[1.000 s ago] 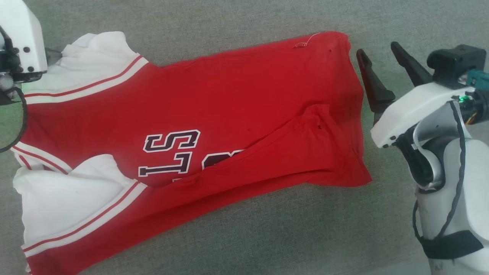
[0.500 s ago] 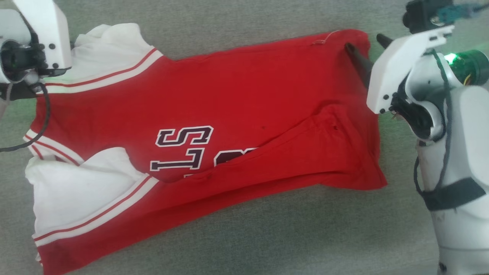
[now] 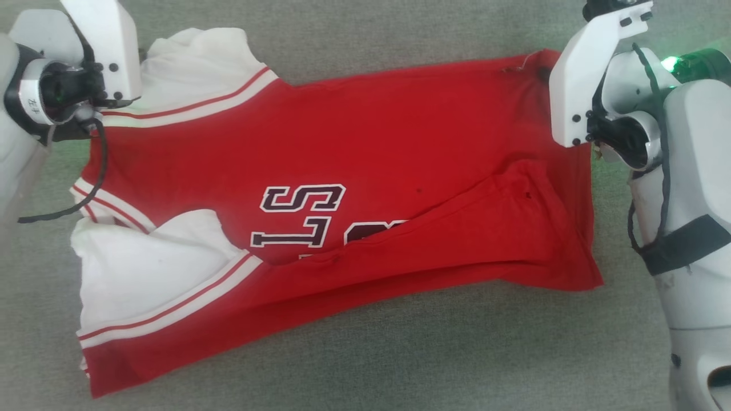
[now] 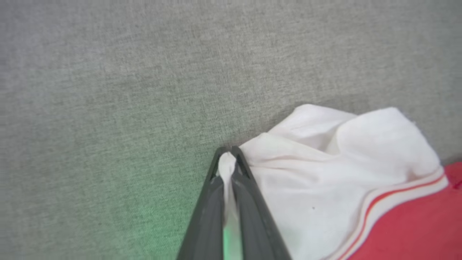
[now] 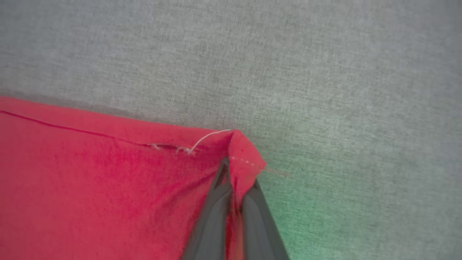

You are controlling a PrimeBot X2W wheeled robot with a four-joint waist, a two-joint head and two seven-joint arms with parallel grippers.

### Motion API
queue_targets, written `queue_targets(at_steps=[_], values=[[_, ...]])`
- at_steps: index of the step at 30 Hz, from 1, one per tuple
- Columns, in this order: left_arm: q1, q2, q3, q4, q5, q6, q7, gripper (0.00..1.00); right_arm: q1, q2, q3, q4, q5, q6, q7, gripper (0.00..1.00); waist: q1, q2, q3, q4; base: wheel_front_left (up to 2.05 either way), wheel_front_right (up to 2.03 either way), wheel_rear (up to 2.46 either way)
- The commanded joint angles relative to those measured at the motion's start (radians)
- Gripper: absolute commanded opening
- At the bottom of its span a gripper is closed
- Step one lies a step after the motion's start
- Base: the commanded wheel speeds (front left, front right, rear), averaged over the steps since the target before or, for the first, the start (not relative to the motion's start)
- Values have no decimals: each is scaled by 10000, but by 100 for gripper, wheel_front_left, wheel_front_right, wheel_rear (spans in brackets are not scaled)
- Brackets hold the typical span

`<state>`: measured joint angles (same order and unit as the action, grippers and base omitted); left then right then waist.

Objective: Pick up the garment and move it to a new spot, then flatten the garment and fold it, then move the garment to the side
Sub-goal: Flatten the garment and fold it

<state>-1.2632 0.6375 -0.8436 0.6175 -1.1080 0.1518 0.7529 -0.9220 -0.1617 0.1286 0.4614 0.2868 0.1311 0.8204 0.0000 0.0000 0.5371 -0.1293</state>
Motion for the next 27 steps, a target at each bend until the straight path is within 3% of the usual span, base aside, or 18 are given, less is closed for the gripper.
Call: queue_targets(at_steps=[1, 8, 15, 20, 27], values=[[-50, -48, -3, 75, 23, -73, -68, 0, 185, -163, 46, 109, 59, -6, -76, 0, 0, 0, -137, 99, 0, 0, 0], [4, -114, -35, -279, -106, -335, 5, 0, 710, -729, 160, -625, 400, -5, -647, 0, 0, 0, -768, 497, 0, 0, 0], [477, 218, -185, -1386, -71, -127, 217, 0, 1679, -1176, -63, -1673, 662, -5, -915, 0, 0, 0, -1326, 857, 0, 0, 0], [1235, 760, -234, -2946, -189, 364, 346, 0, 2722, -1500, -272, -2689, 849, -5, -587, 0, 0, 0, -1704, 1118, 0, 0, 0], [2804, 1806, -414, -5521, -326, 1420, 416, 0, 4327, -2000, -535, -4064, 1316, -5, 137, 0, 0, 0, -2071, 1362, 0, 0, 0]])
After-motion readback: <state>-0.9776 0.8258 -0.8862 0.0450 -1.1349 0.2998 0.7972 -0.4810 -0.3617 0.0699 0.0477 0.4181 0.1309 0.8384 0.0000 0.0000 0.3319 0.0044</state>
